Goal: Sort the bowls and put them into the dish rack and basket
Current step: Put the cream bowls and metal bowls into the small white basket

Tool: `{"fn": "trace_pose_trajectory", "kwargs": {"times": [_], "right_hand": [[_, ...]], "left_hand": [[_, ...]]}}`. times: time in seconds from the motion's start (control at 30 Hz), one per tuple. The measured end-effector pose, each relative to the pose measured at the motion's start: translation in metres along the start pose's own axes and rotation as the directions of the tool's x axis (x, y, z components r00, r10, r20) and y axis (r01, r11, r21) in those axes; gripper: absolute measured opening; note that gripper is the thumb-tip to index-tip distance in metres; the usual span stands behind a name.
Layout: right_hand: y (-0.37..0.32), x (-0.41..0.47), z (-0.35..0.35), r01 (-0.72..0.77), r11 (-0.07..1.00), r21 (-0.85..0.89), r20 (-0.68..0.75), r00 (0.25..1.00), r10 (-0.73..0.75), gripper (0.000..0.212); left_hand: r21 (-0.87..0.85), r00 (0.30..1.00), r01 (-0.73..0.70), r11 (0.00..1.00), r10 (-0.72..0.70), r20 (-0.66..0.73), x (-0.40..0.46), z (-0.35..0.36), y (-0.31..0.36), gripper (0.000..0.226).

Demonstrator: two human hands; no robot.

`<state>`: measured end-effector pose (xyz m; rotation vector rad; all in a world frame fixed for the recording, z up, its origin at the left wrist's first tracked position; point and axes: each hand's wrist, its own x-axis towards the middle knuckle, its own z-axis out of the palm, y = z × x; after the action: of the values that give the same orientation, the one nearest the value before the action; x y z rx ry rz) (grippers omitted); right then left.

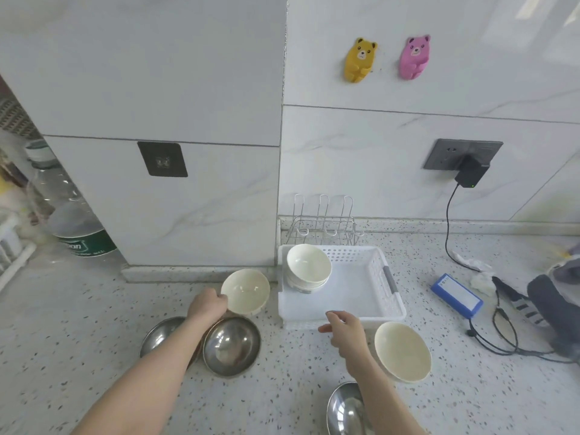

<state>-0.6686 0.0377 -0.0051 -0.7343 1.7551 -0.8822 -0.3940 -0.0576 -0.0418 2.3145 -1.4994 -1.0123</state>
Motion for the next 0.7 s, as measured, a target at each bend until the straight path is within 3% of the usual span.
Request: {"fn": "trace_pose_trajectory", "kwargs": {"times": [0.17,0.4,0.7], "right_hand": [[0.008,-0.012,0.002,0.017,0.999,0.04,-0.152,0.988,-0.01,0.021],[0.026,-0.024,-0.006,-0.003,0.998,0.059,-0.346,0.938,0.024,0.018],[0.064,-0.045,-0.056,-0.123,0.965,0.232,-0.597,0.765,0.241,0.019]], "left_hand": [[-0.088,0.996,-0.002,0.996,0.01,0.091,0.008,0.001,-0.002,0.016],[-0.306,0.994,0.083,0.948,-0.059,0.089,0.013,-0.002,0.006,0.013],[-0.488,0.997,0.056,0.871,-0.024,0.073,-0.003,-0.018,0.004,0.019]]}}
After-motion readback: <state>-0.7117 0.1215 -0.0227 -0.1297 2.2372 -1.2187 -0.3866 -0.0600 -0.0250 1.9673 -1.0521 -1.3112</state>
